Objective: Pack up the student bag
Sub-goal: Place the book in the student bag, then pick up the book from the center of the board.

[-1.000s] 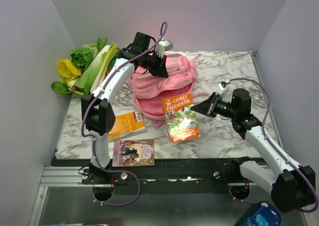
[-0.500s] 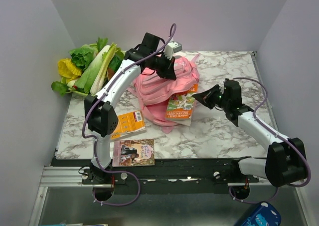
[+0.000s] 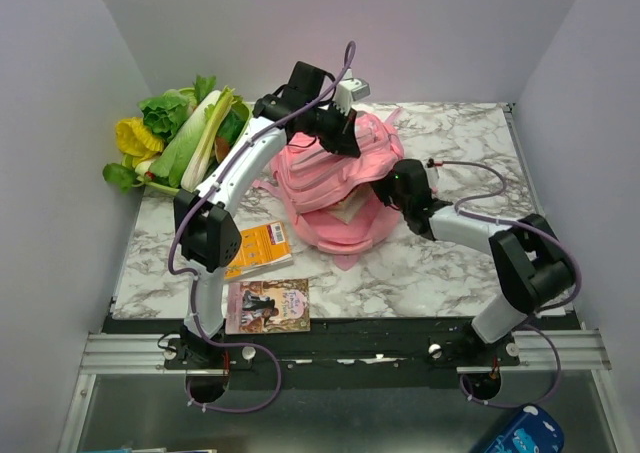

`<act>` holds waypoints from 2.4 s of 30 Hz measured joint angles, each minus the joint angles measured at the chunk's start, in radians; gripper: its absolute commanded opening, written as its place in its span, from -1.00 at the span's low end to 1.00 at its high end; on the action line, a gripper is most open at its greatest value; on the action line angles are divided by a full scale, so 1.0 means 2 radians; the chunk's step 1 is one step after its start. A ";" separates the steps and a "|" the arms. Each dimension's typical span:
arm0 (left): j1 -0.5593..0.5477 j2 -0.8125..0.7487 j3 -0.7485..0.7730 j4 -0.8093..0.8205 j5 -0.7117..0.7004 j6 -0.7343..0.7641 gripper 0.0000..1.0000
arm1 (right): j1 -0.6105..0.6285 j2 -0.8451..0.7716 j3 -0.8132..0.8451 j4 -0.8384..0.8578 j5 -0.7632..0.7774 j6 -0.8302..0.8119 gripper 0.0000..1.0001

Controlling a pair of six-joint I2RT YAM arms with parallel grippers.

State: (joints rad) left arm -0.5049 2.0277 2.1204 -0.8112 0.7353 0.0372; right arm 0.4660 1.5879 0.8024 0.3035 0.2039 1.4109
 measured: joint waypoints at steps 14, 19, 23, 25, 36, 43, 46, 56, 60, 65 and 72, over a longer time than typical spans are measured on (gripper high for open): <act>0.028 0.000 0.000 0.005 0.026 -0.002 -1.00 | 0.023 0.057 0.064 0.034 0.035 -0.038 0.81; 0.043 0.006 0.018 0.001 0.030 0.000 -1.00 | 0.026 -0.027 0.014 0.032 -0.023 -0.138 1.00; 0.048 0.014 0.027 -0.001 0.033 0.004 -1.00 | 0.064 -0.142 -0.055 0.033 -0.048 -0.220 1.00; 0.048 0.019 0.027 -0.001 0.034 0.007 -1.00 | 0.104 -0.182 -0.075 0.031 -0.056 -0.255 1.00; 0.048 0.027 0.023 0.000 0.035 0.014 -1.00 | 0.287 -0.009 0.028 -0.027 -0.110 -0.405 0.98; 0.049 0.027 0.023 -0.002 0.037 0.020 -1.00 | 0.337 0.082 0.098 -0.059 -0.073 -0.571 0.93; 0.049 0.027 0.023 -0.004 0.039 0.022 -1.00 | 0.346 0.097 0.114 -0.059 -0.065 -0.654 0.91; 0.050 0.027 0.023 -0.004 0.045 0.022 -1.00 | 0.346 0.182 0.194 -0.057 -0.074 -0.839 0.89; 0.050 0.027 0.023 -0.005 0.046 0.022 -1.00 | 0.346 0.212 0.223 -0.061 -0.101 -0.868 0.86; 0.050 0.027 0.022 -0.005 0.047 0.022 -1.00 | 0.346 0.226 0.241 -0.070 -0.130 -0.885 0.84; 0.050 0.027 0.021 -0.004 0.048 0.022 -1.00 | 0.346 0.255 0.264 -0.089 -0.152 -0.899 0.72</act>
State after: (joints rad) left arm -0.4049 2.0819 2.1632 -0.8200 0.8318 0.0818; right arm 1.1572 2.0987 1.3296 0.1261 -0.0994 -0.3870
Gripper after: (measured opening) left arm 0.014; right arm 0.892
